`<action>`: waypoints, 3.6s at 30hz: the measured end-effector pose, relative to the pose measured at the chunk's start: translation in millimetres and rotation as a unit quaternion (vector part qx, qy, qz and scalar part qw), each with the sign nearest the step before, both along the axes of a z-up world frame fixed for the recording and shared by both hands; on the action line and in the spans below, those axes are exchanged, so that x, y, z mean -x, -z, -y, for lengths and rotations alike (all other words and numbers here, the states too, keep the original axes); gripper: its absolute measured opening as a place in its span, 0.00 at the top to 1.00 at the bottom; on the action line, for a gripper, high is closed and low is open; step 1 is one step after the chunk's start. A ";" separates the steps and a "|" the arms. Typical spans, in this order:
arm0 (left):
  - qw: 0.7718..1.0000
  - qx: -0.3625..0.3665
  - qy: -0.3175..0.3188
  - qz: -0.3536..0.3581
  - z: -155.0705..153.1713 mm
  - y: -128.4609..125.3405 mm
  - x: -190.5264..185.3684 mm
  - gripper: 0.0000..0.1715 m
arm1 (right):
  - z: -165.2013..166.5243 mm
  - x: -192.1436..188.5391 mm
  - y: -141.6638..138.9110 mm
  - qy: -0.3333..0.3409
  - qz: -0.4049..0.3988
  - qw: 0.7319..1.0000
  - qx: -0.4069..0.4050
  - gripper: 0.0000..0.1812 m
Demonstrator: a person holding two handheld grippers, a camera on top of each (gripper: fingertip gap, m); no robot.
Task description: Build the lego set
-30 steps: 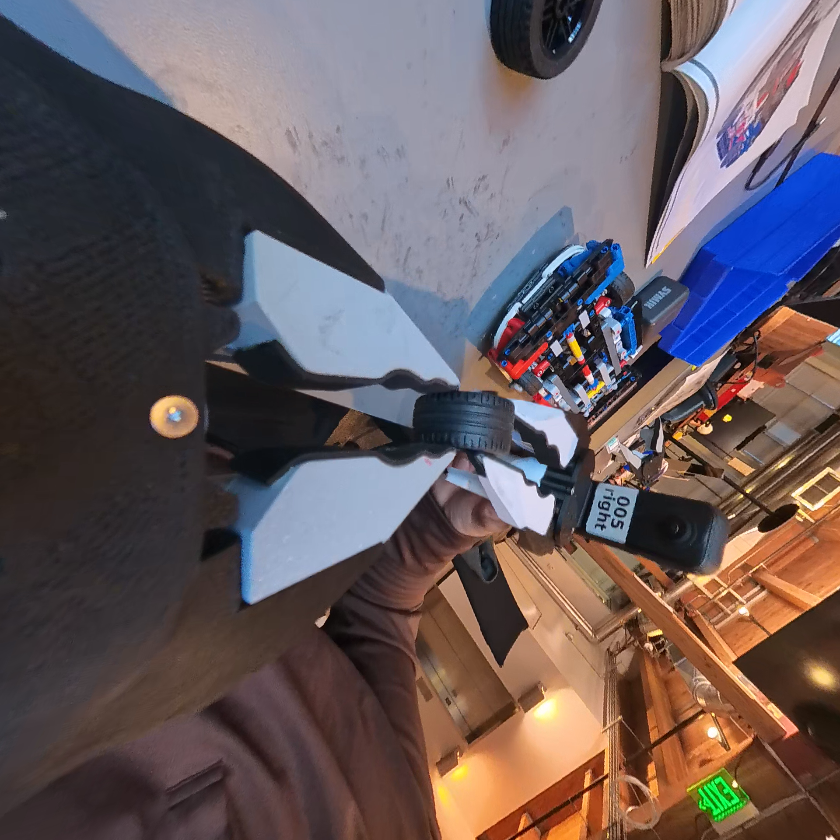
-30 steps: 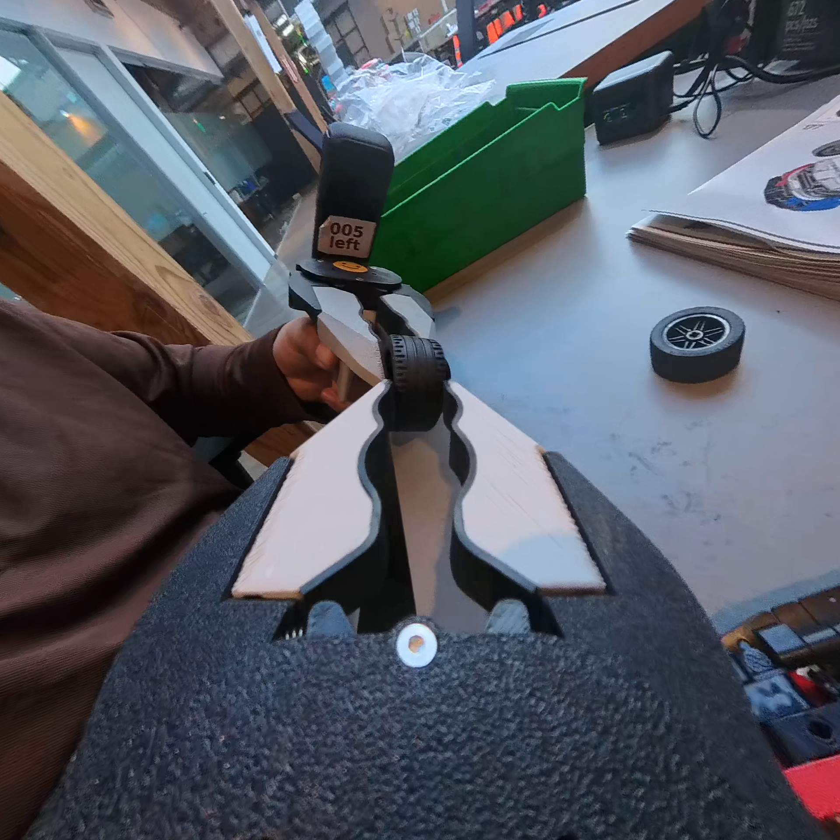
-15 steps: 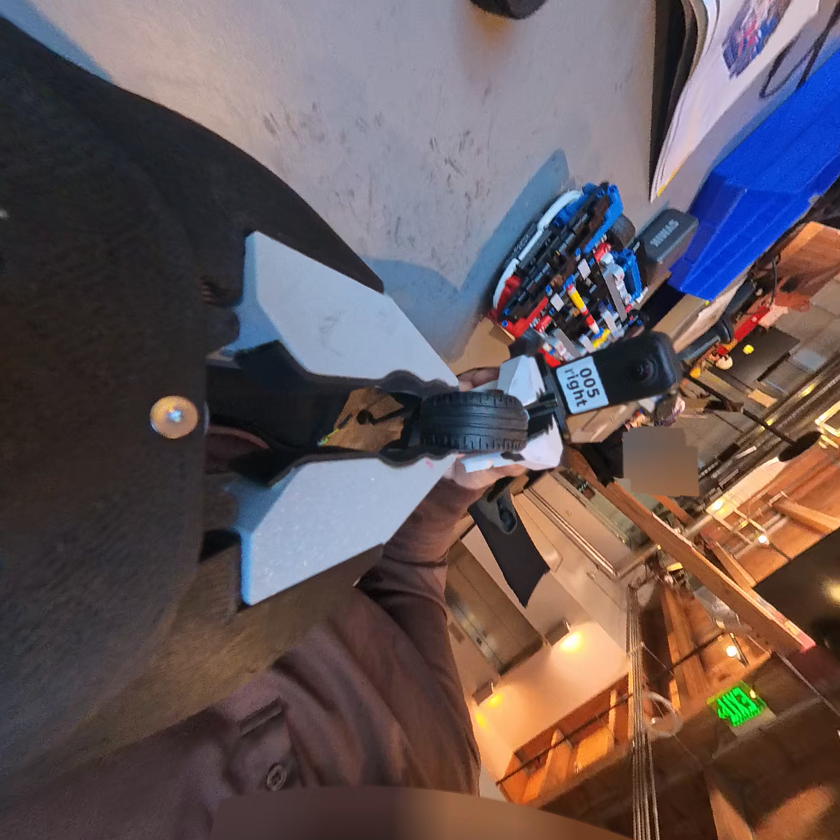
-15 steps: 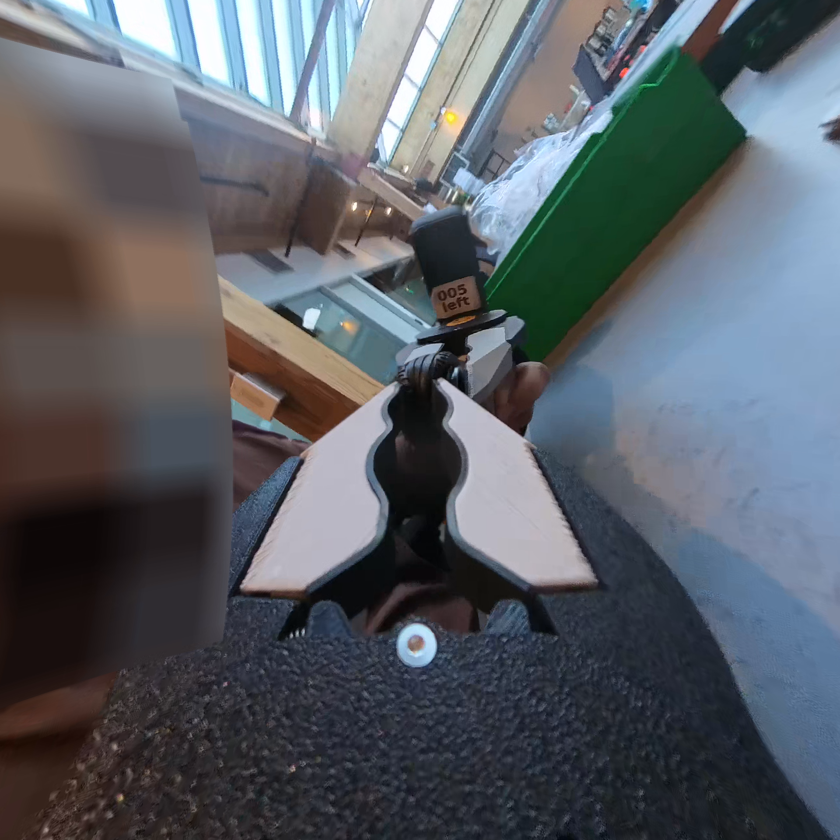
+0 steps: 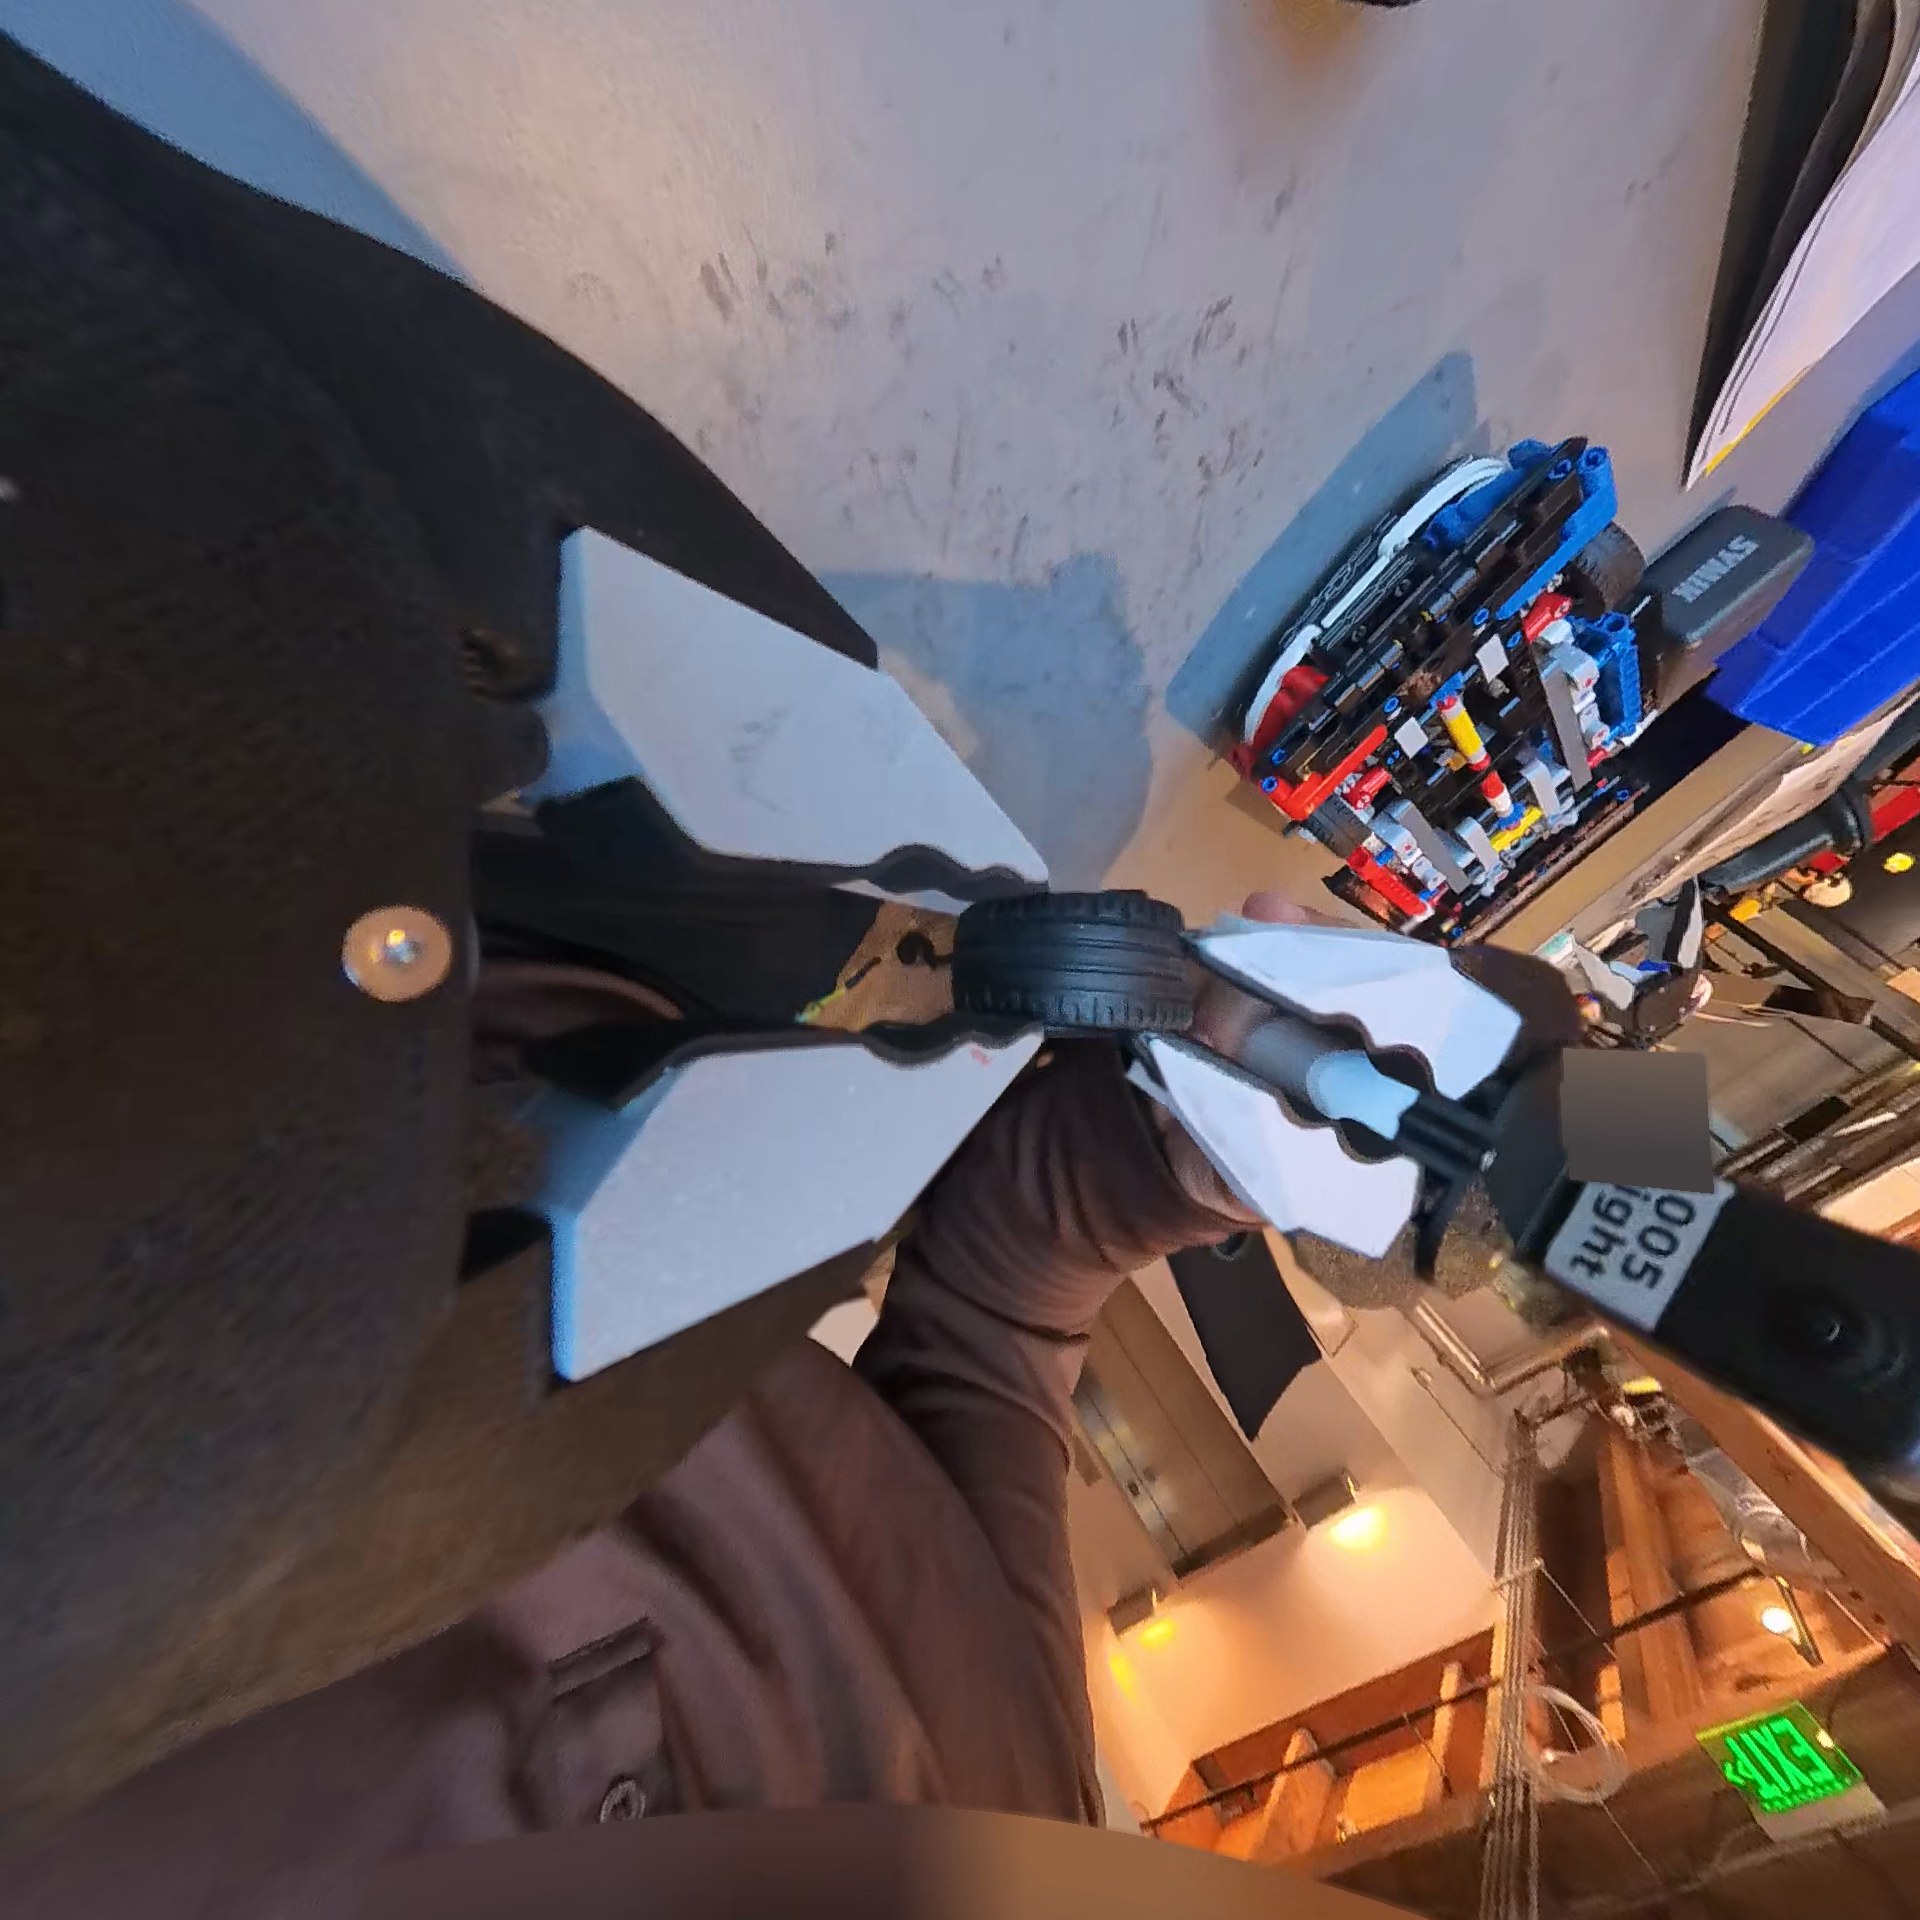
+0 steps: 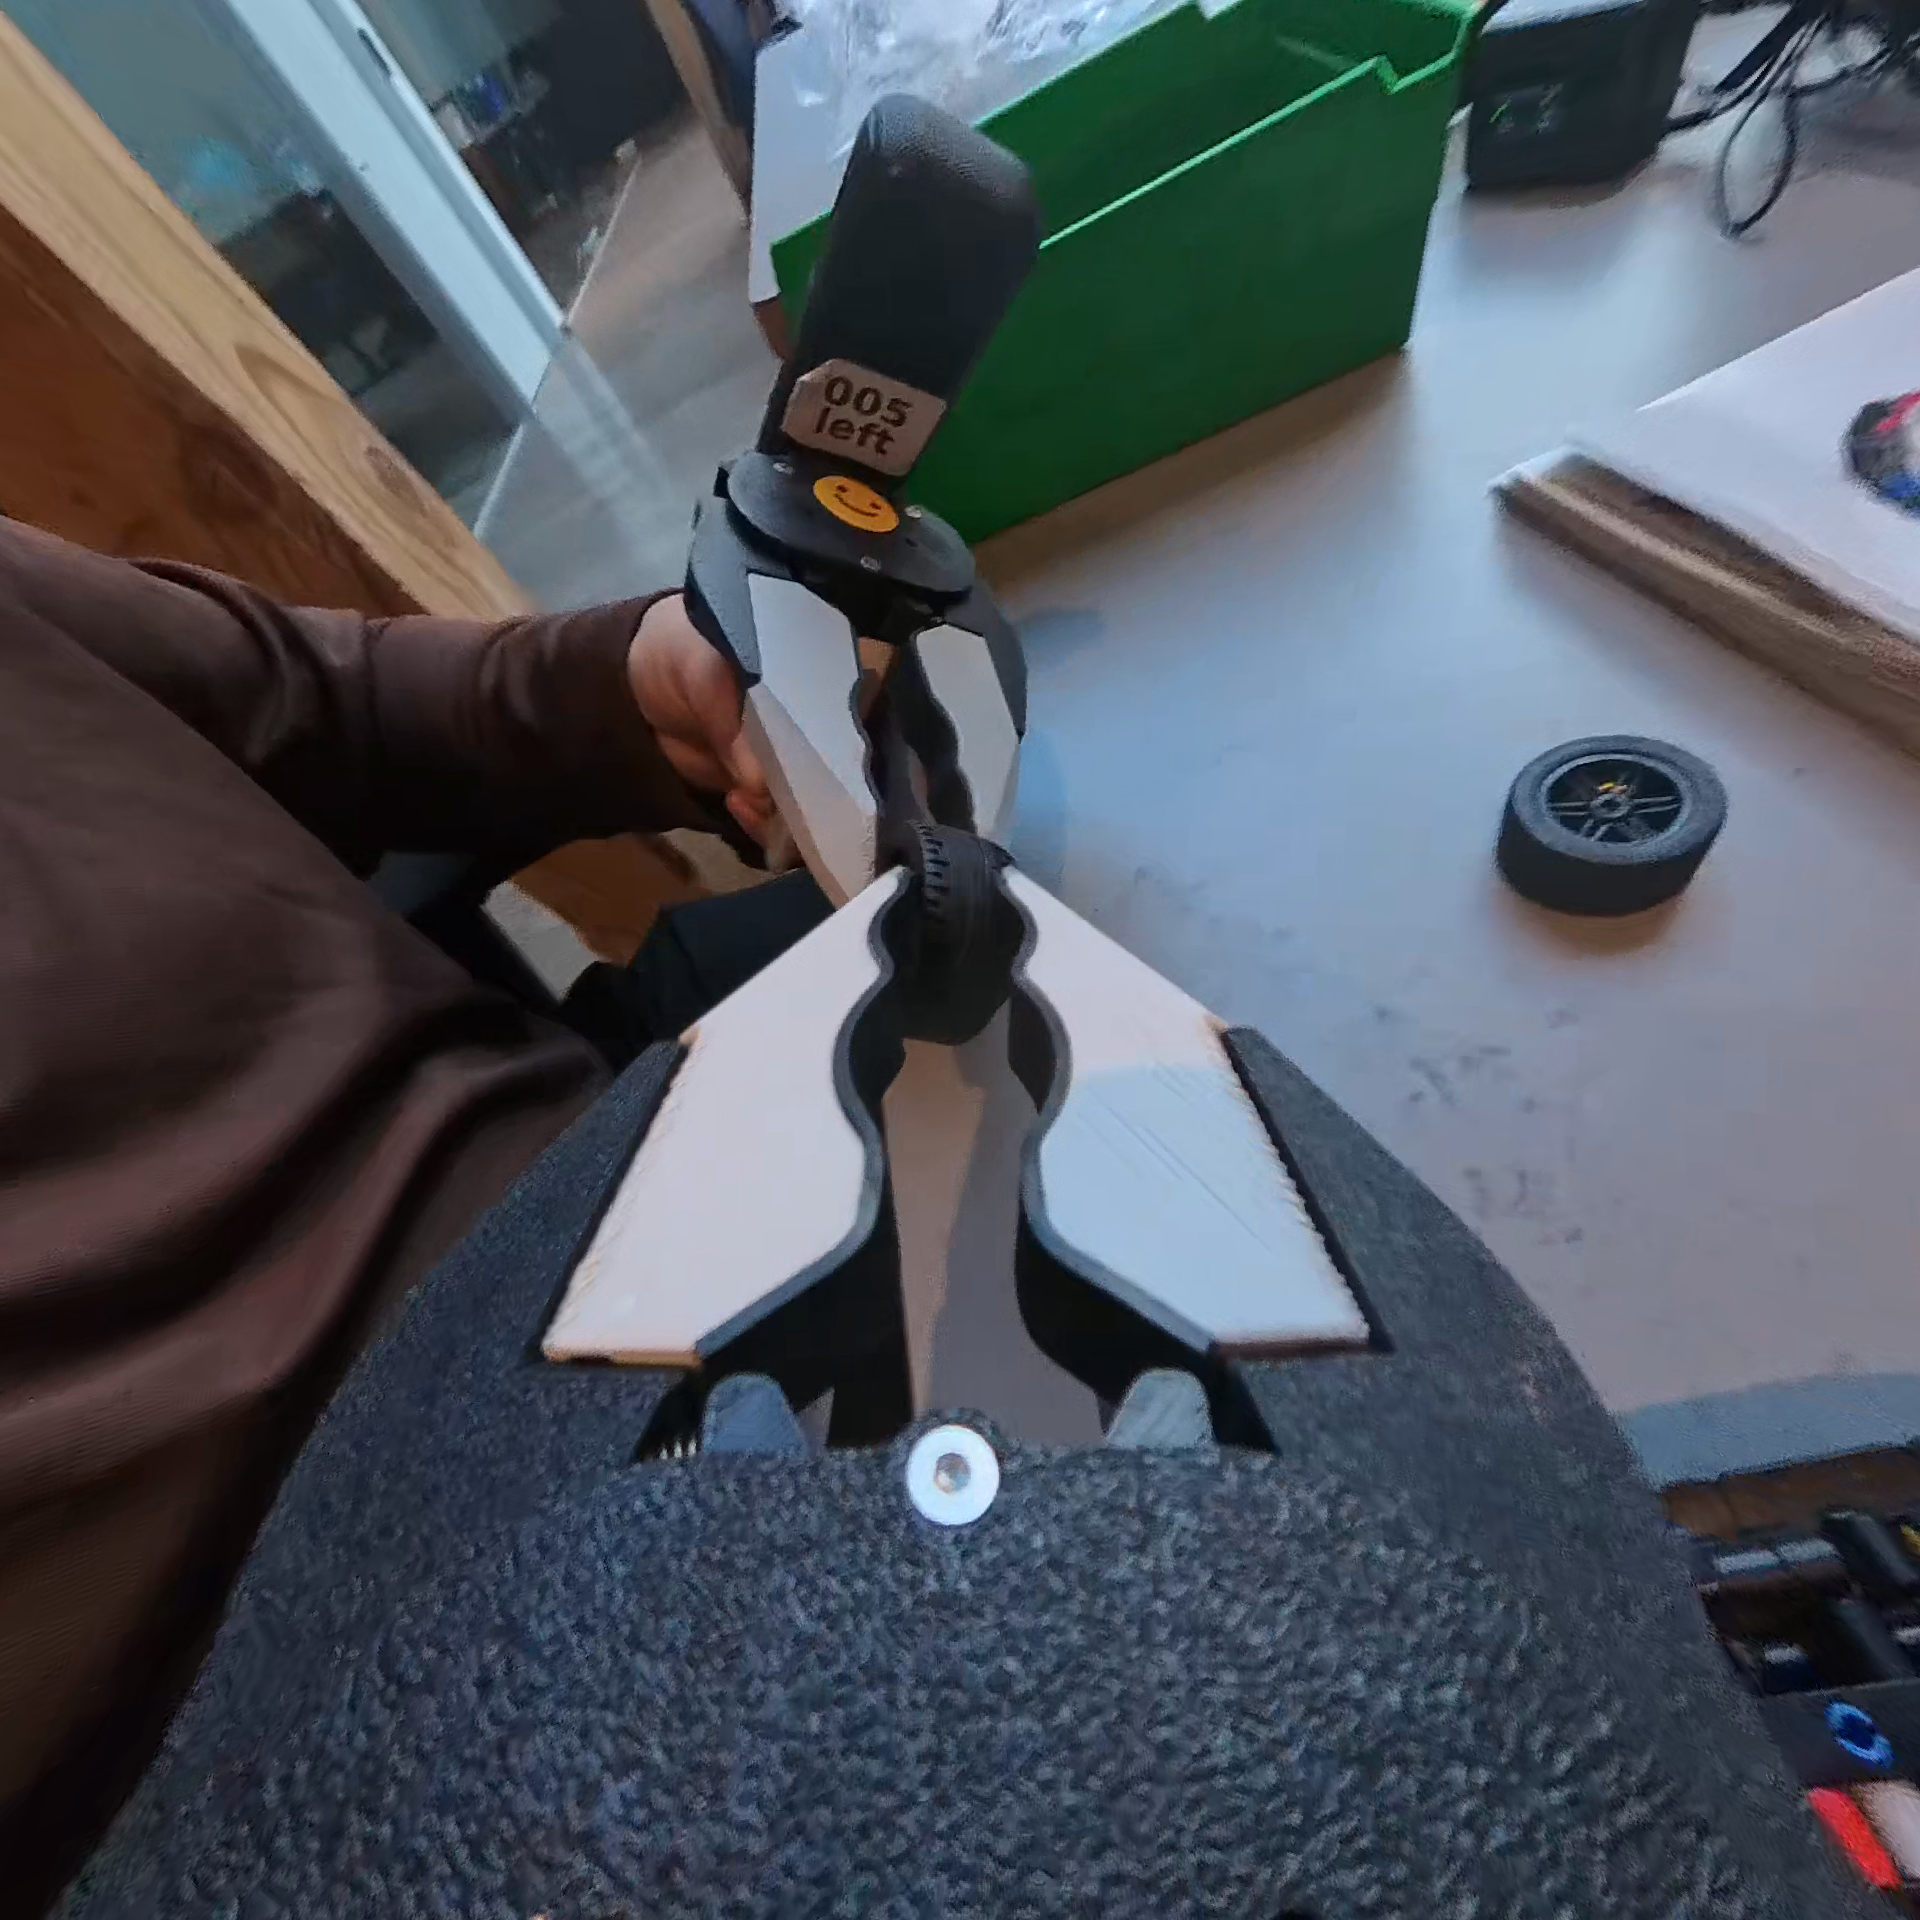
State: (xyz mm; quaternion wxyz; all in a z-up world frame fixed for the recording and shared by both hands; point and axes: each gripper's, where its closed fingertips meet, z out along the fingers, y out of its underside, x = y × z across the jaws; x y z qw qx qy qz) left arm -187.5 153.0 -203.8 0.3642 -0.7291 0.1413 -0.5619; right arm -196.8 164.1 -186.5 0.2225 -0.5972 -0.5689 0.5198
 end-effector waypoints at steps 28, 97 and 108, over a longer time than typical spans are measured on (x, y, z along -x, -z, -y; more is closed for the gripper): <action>0.999 0.008 -0.018 0.041 -11.9 3.9 6.9 0.90 | -16.8 0.2 8.1 0.094 -0.039 0.986 0.129 0.98; 0.972 -0.113 -0.200 -0.047 -31.4 -17.5 25.8 0.90 | -18.5 -1.1 14.8 0.246 -0.044 0.966 0.060 0.85; 0.979 -0.088 -0.183 0.000 -22.5 -24.7 24.8 0.90 | -7.3 4.3 -2.1 0.182 -0.133 0.963 0.148 1.00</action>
